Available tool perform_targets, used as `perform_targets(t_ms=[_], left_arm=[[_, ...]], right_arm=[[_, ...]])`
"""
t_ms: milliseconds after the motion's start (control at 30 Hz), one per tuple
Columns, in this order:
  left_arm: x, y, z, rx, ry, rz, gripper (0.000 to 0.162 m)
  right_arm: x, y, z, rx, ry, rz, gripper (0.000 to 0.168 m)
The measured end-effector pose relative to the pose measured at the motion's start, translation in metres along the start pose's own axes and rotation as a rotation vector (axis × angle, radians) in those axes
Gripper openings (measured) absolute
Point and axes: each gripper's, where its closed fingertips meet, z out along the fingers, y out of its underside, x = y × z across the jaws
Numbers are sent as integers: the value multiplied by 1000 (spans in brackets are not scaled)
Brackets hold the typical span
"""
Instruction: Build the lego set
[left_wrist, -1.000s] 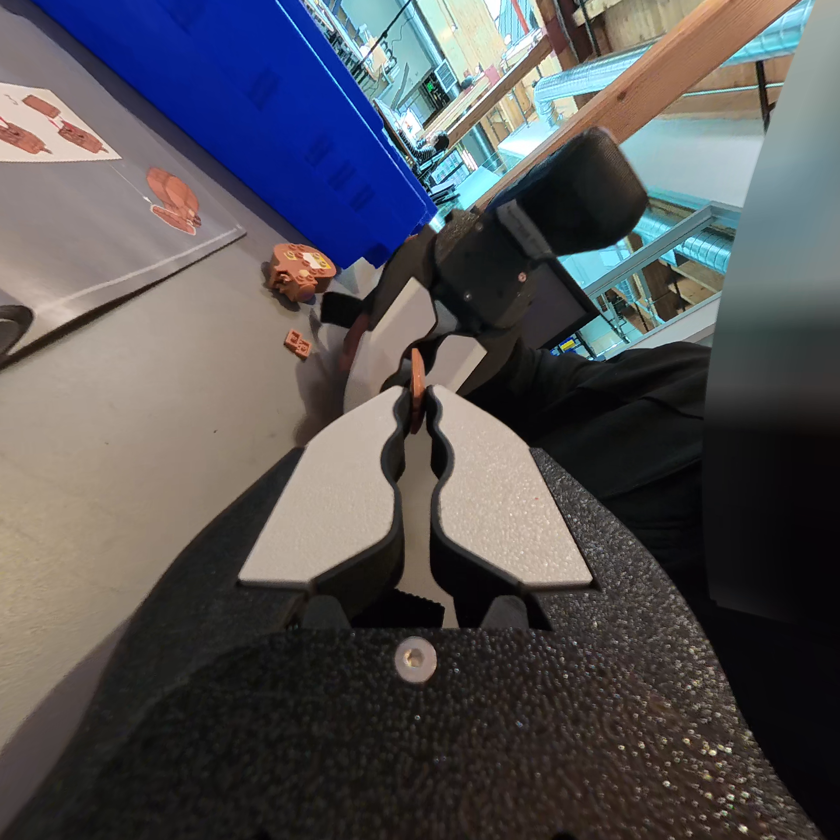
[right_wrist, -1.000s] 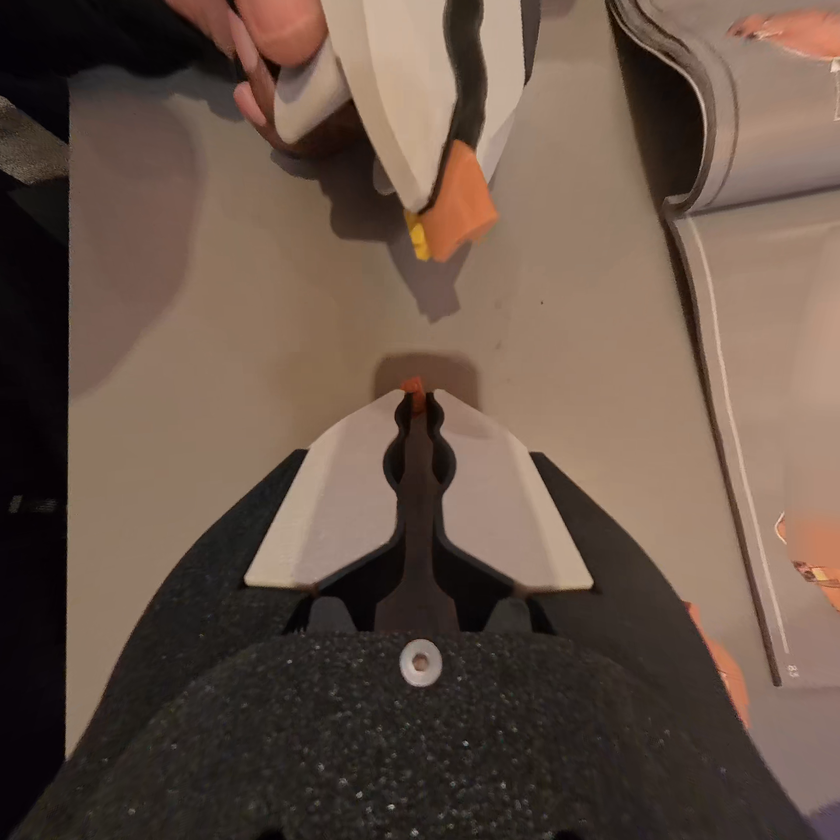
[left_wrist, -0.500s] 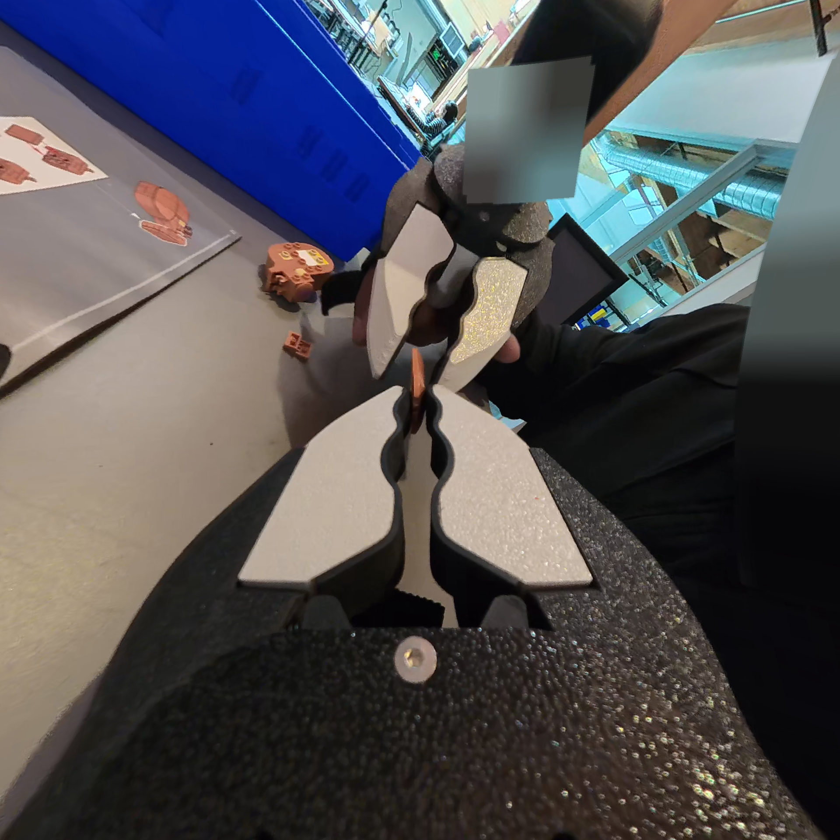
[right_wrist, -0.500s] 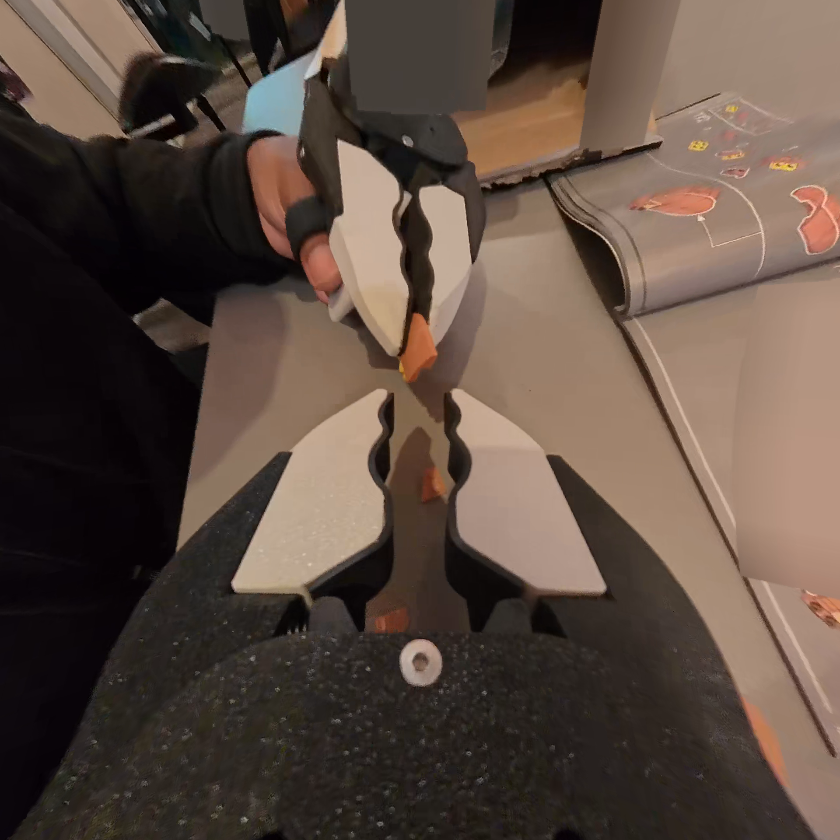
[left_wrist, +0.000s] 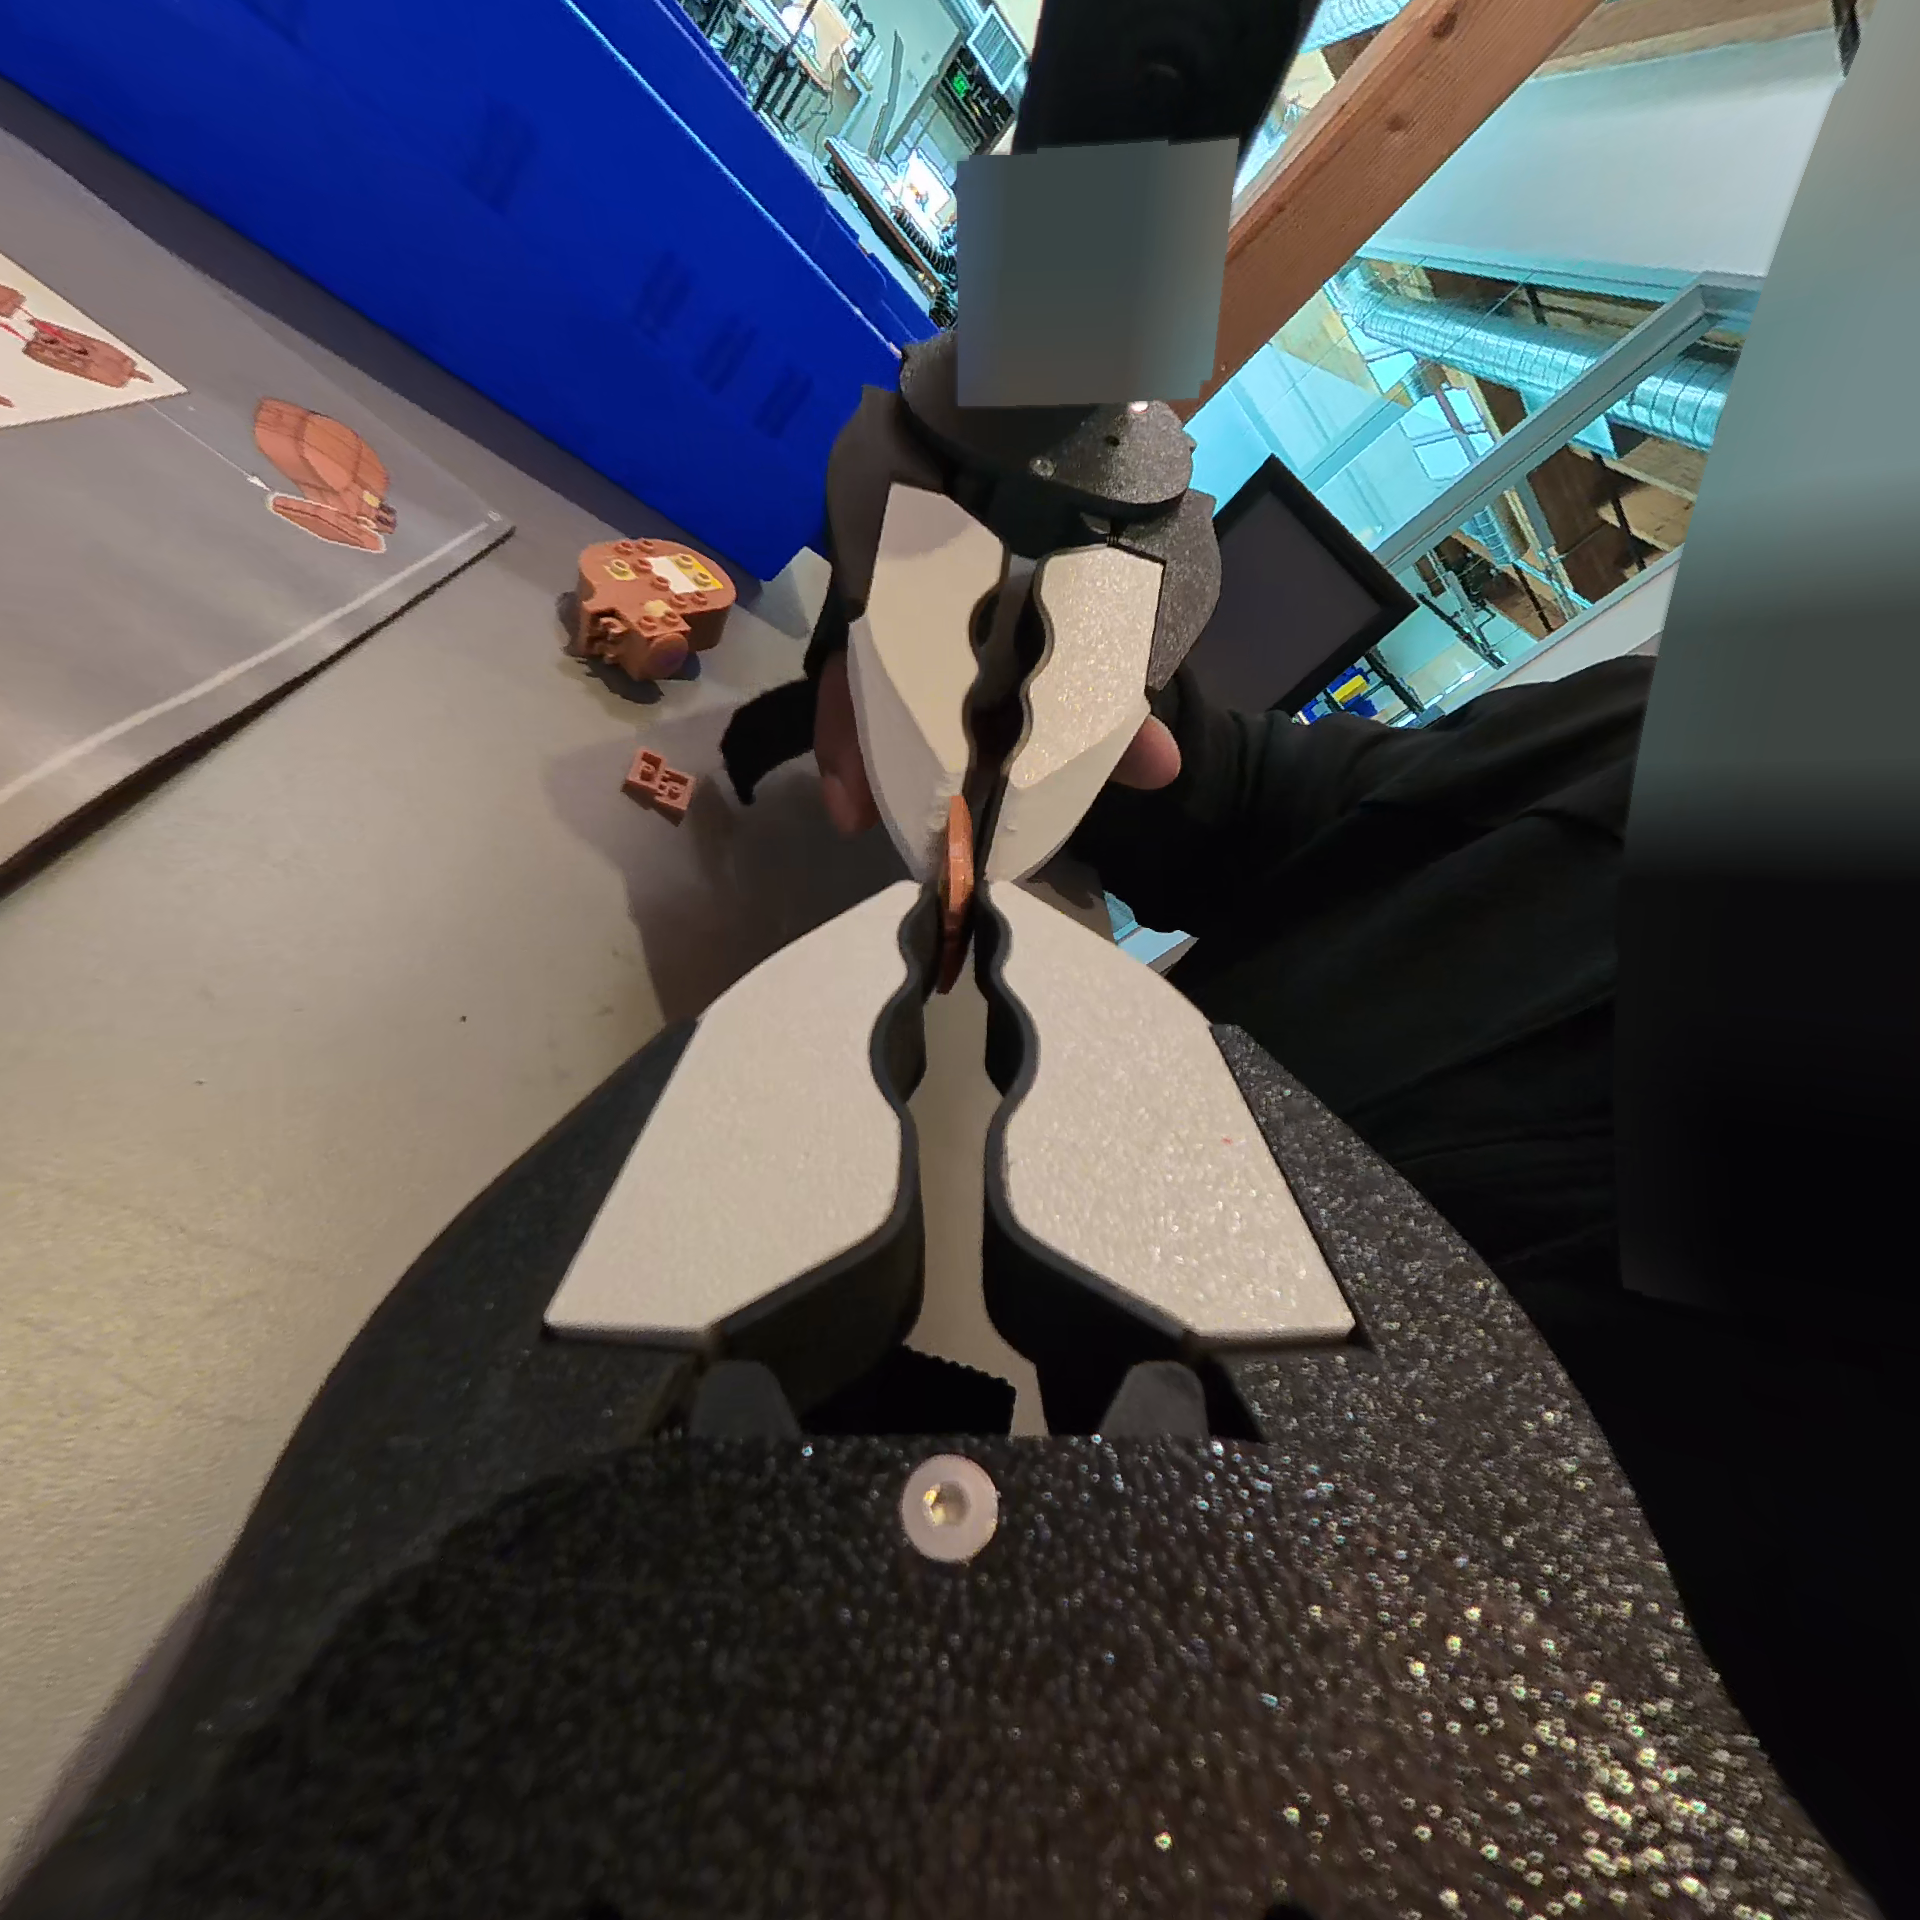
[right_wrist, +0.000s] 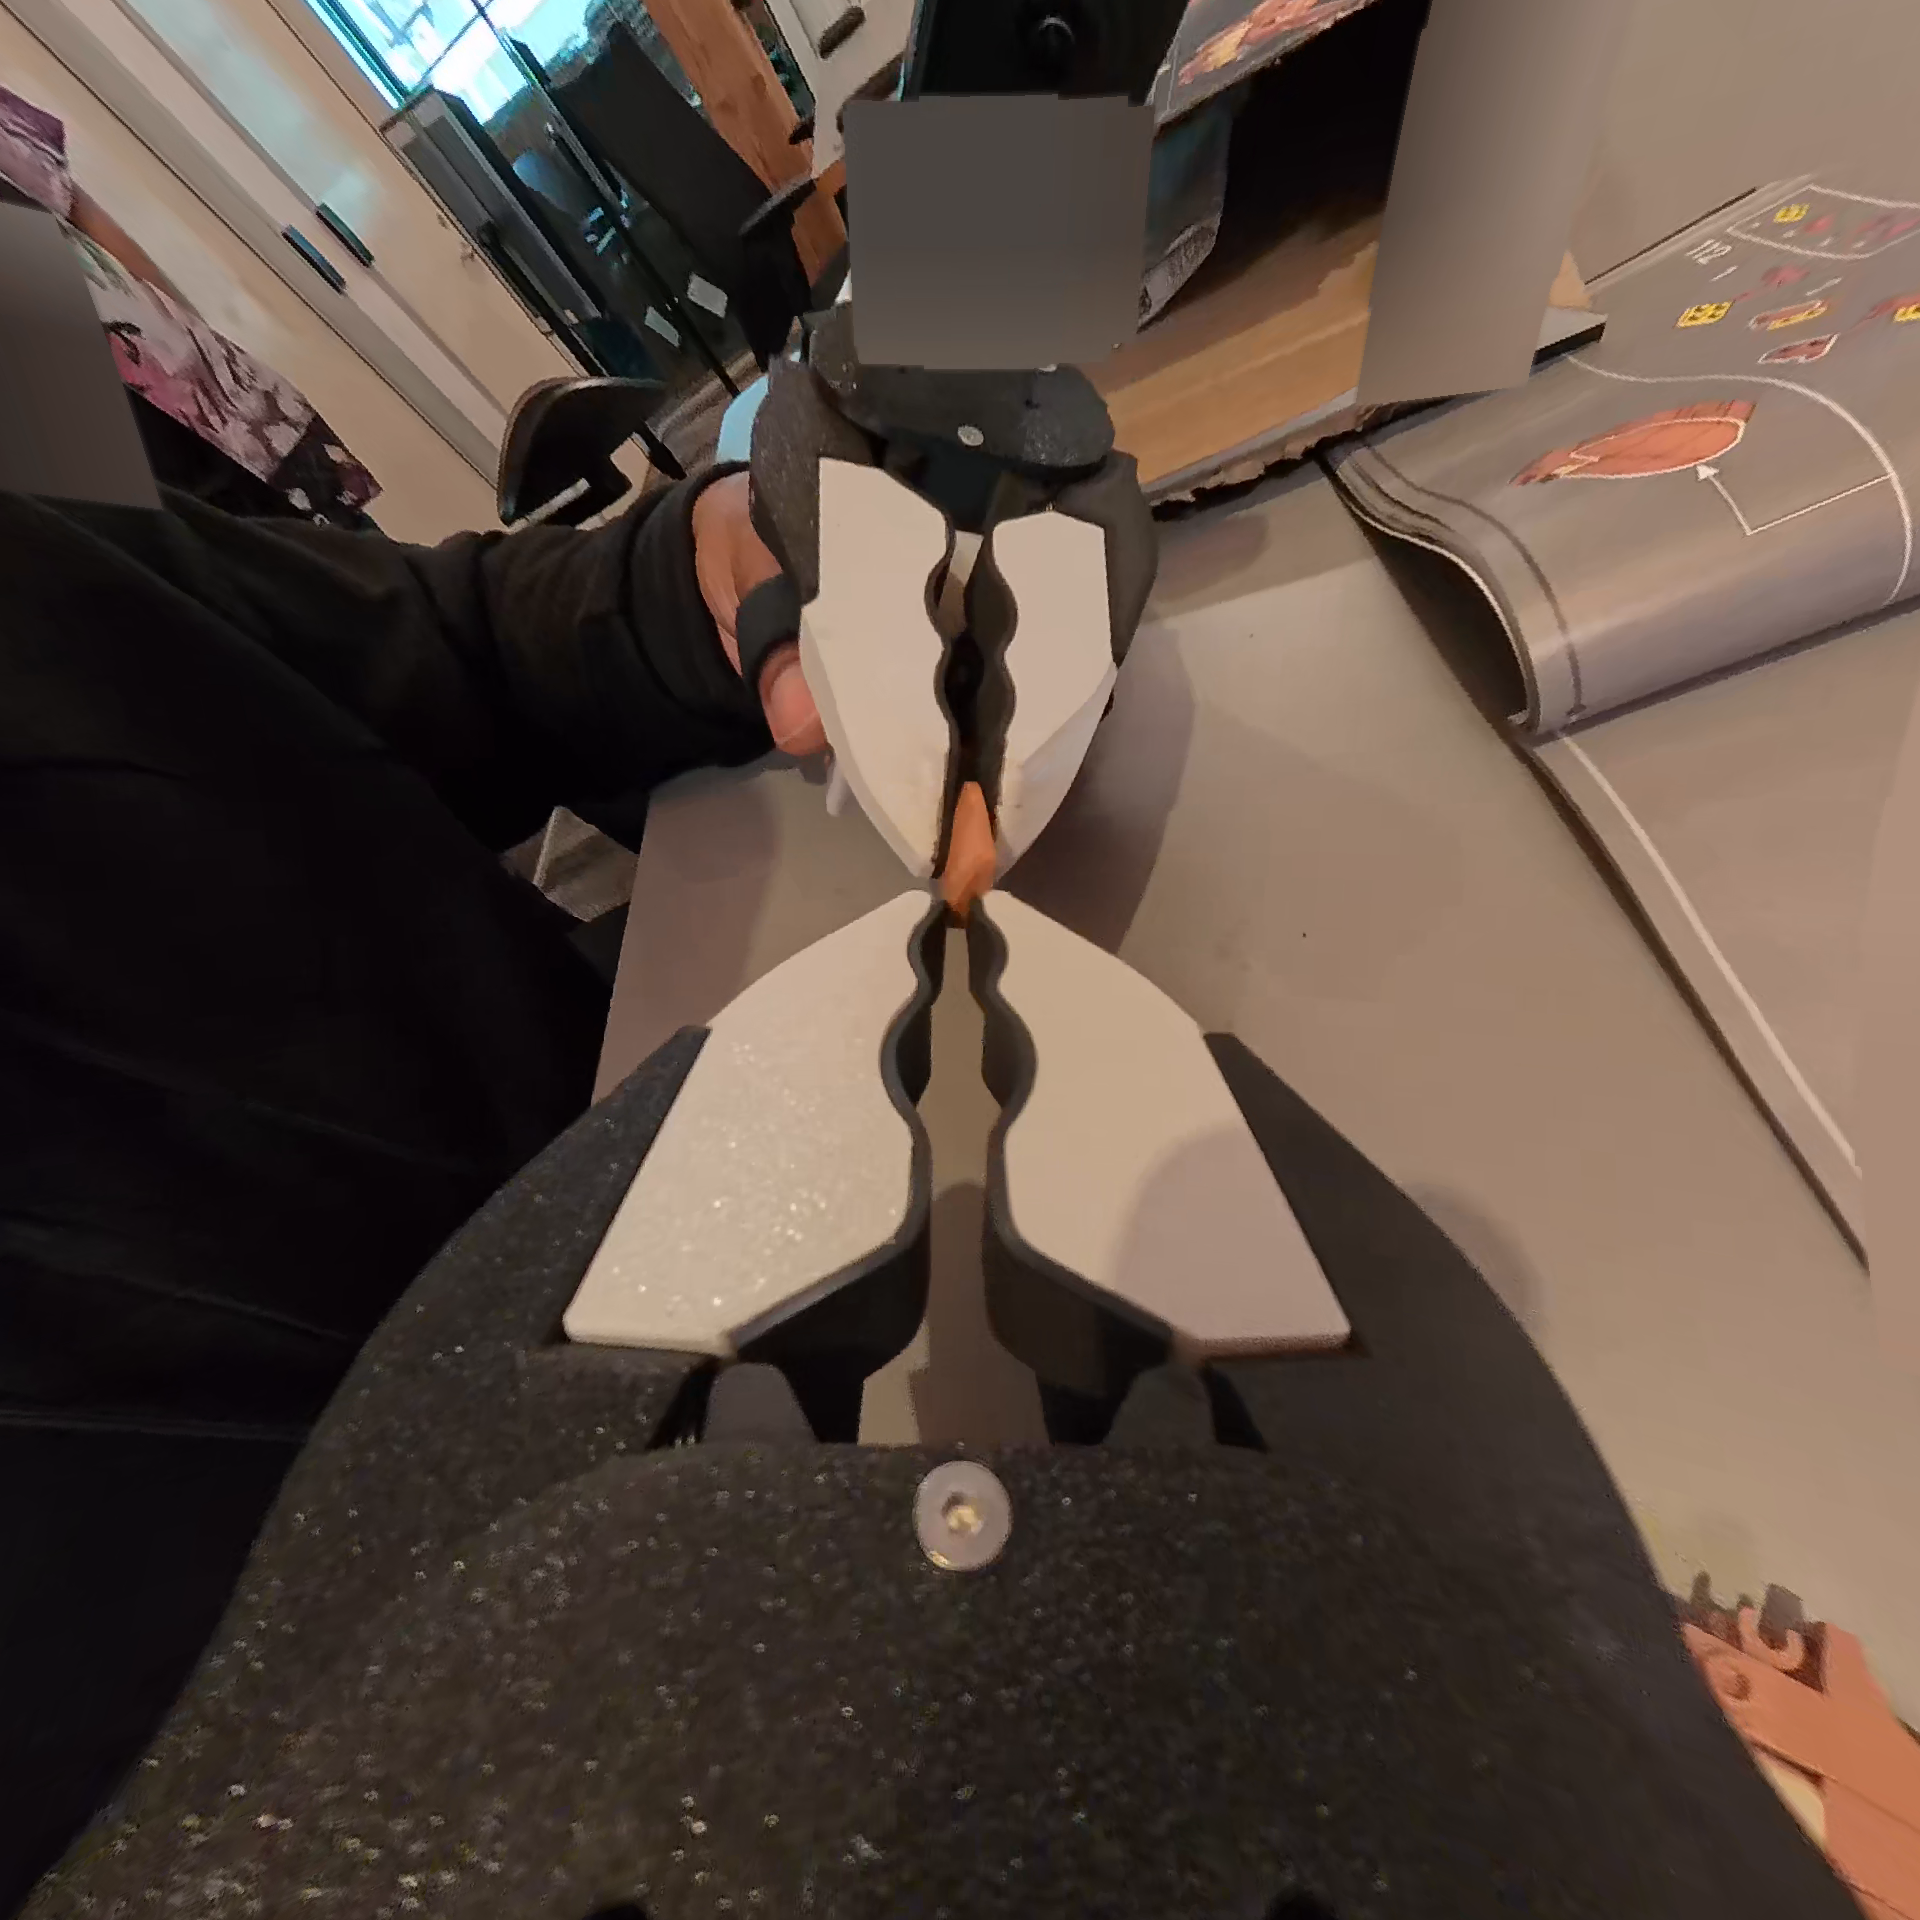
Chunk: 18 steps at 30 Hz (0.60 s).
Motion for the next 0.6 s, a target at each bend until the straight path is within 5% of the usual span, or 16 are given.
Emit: perform_targets(t_ms=[600], left_arm=[[3,-18,-6,127,61,-65,16]], right_arm=[[9,-26,-16,260,-36,161,3]])
